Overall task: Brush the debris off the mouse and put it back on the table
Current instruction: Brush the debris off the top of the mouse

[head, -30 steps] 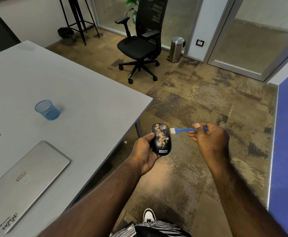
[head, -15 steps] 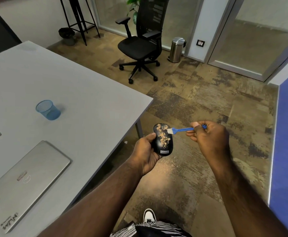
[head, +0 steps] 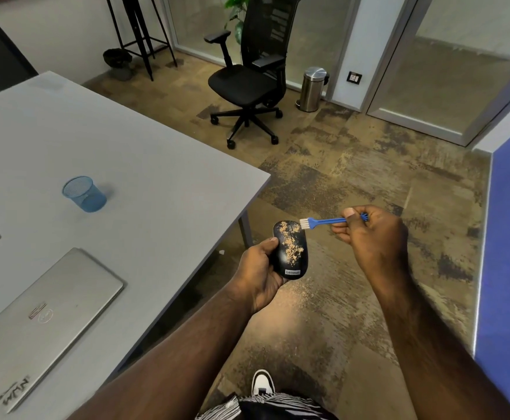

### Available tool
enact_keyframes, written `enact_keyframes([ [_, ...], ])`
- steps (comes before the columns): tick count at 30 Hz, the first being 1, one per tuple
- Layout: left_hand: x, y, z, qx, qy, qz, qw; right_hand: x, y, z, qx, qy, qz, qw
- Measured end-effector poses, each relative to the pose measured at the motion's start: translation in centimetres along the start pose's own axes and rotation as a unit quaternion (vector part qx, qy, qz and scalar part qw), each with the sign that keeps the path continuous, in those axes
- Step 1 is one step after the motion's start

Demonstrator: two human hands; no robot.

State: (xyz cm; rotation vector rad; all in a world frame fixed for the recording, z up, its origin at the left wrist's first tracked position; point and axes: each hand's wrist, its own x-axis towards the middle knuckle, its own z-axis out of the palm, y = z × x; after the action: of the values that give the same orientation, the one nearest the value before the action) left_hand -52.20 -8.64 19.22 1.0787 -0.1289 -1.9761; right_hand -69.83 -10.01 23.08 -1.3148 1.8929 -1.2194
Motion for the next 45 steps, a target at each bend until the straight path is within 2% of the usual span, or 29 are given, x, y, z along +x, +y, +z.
enact_keyframes([
  [5,-0.6,-0.3,0.1,0.013,0.0,0.002,1.0,0.5,0.0,0.1,-0.068,0.011,-0.003,0.998],
  [7,-0.8,-0.3,0.2,0.014,0.001,0.004,1.0,0.7,-0.2,-0.2,-0.056,0.024,-0.009,0.998],
  [11,-0.9,-0.3,0.3,0.014,-0.002,0.005,1.0,0.6,-0.5,0.2,-0.041,-0.025,-0.018,0.999],
  [14,-1.0,-0.3,0.4,0.018,-0.001,0.004,1.0,1.0,-0.3,0.1,-0.077,0.003,-0.014,0.997],
  [16,-1.0,-0.3,0.4,0.019,0.0,0.005,1.0,1.1,-0.3,-0.2,-0.058,0.014,-0.016,0.998],
  [19,-1.0,-0.3,0.3,0.013,-0.002,0.006,1.0,0.9,-0.4,0.0,-0.035,-0.024,-0.027,0.999],
  [21,-1.0,-0.4,0.4,0.014,-0.002,0.004,1.0,1.0,-0.2,0.2,-0.069,-0.034,-0.028,0.997],
  [23,-1.1,-0.5,0.5,0.019,0.001,0.001,1.0,1.4,0.0,0.0,-0.096,-0.011,-0.03,0.995],
  [25,-1.1,-0.6,0.6,0.022,0.0,-0.001,1.0,1.5,-0.1,-0.2,-0.064,0.001,-0.031,0.997],
  [29,-1.2,-0.5,0.7,0.026,-0.003,-0.001,1.0,1.2,-0.1,0.1,-0.05,-0.049,-0.037,0.997],
  [33,-1.3,-0.7,0.7,0.037,-0.003,-0.001,0.999,1.6,0.1,-0.3,-0.07,-0.009,-0.037,0.997],
  [36,-1.3,-0.7,0.7,0.036,-0.002,0.001,0.999,1.5,-0.2,-0.1,-0.031,-0.036,-0.039,0.998],
  [38,-1.2,-0.7,0.8,0.037,-0.004,0.0,0.999,1.4,-0.2,0.2,-0.043,-0.058,-0.036,0.997],
  [42,-1.4,-0.8,1.0,0.042,-0.003,-0.001,0.999,1.7,-0.2,0.0,-0.08,-0.022,-0.047,0.995],
  [45,-1.5,-0.6,1.0,0.041,-0.003,-0.003,0.999,1.5,-0.4,0.1,-0.081,-0.038,-0.059,0.994],
])
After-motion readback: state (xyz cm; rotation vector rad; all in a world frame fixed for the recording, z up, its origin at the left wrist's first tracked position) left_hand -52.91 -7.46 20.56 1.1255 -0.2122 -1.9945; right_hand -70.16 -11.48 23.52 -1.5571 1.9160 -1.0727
